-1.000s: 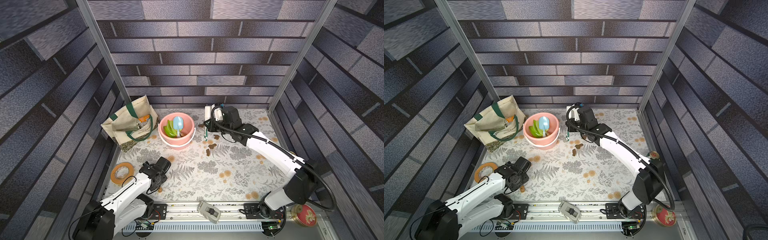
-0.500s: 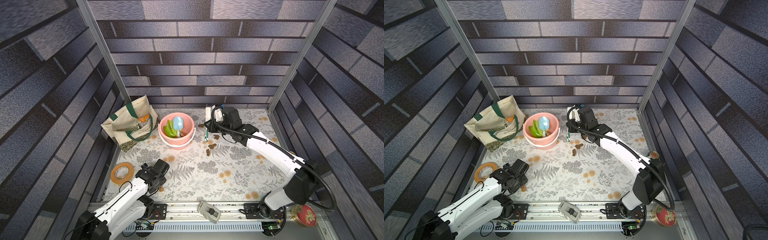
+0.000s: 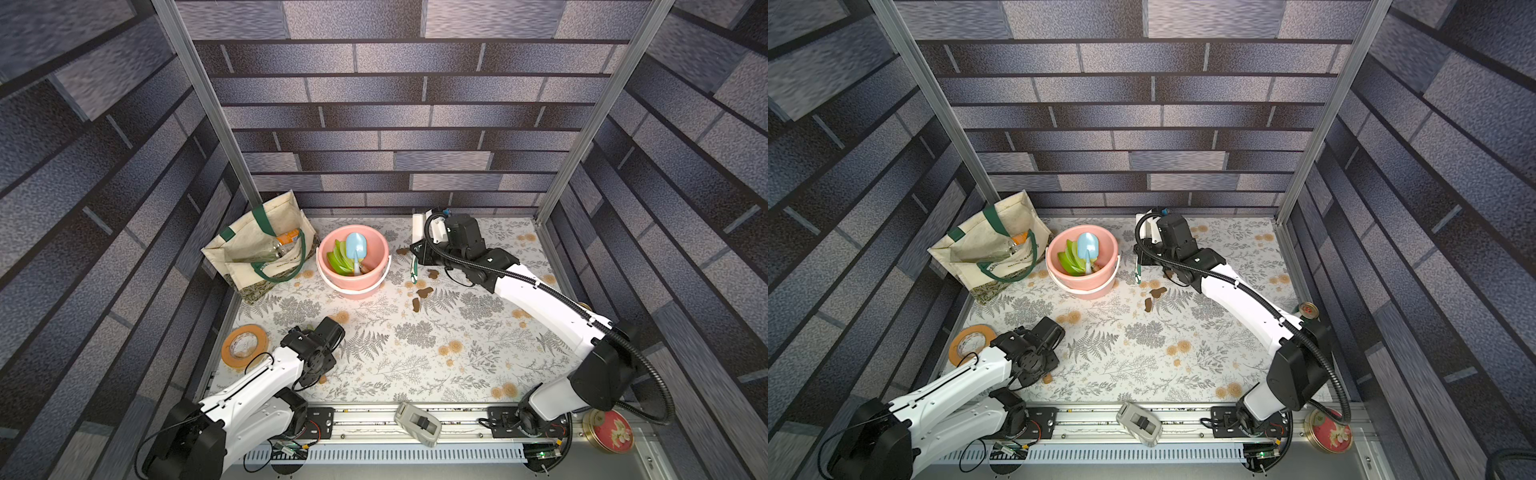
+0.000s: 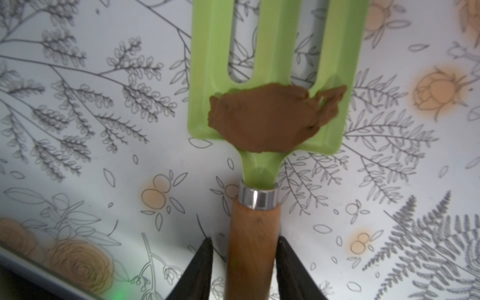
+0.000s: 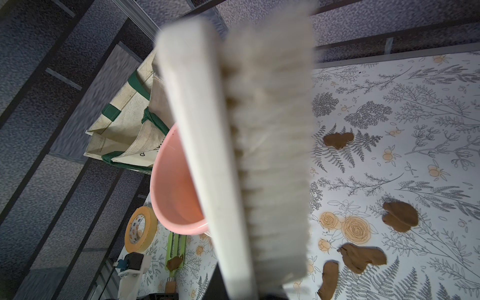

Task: Brush the soil off the hand trowel and place it into the bucket
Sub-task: Pick up the hand trowel from the center of the board.

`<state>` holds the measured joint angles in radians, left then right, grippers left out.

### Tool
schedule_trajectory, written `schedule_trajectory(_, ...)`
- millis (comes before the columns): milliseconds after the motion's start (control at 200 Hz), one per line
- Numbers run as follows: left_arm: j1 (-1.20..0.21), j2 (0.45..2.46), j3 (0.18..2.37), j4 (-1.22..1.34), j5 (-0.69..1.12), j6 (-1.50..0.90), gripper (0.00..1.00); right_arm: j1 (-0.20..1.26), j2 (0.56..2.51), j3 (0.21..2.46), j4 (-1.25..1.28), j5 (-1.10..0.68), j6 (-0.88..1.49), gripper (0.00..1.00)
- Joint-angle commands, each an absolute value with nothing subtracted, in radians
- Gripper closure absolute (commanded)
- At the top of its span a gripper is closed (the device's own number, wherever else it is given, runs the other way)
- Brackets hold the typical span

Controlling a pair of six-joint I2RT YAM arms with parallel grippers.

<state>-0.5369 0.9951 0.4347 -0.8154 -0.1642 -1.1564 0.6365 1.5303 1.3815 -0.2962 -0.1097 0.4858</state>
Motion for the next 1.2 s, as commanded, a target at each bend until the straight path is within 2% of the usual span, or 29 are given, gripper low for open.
schedule_trajectory(0, -0.546, 1.017, 0.430, -0.778, -0.132, -1.161, 0.65, 0.629, 1.503, 1.377, -0.314, -0.106, 0.487, 0.95)
schedule_trajectory(145, -0.549, 1.009, 0.443, -0.793, -0.145, -1.147, 0.72, 0.628, 1.506, 1.375, -0.320, -0.115, 0.492, 0.95)
schedule_trajectory(366, -0.582, 1.031, 0.453, -0.796, -0.169, -1.131, 0.89, 0.627, 1.502, 1.365, -0.331, -0.112, 0.497, 0.95)
schedule_trajectory(491, -0.647, 1.077, 0.497, -0.805, -0.209, -1.110, 0.92, 0.624, 1.499, 1.353, -0.349, -0.105, 0.483, 0.95)
schedule_trajectory(732, -0.869, 1.239, 0.647, -0.736, -0.257, -0.971, 0.95, 0.586, 1.517, 1.320, -0.451, -0.135, 0.471, 0.95)
schedule_trajectory(872, -1.016, 1.380, 0.742, -0.689, -0.237, -0.803, 0.96, 0.532, 1.519, 1.226, -0.425, -0.274, 0.471, 0.95)
schedule_trajectory(982, -1.042, 1.470, 0.772, -0.639, -0.165, -0.692, 0.99, 0.459, 1.508, 1.131, -0.378, -0.386, 0.516, 0.95)
schedule_trajectory(1193, -1.017, 1.495, 0.796, -0.584, -0.125, -0.540, 1.00, 0.416, 1.448, 0.978, -0.367, -0.446, 0.479, 0.92)
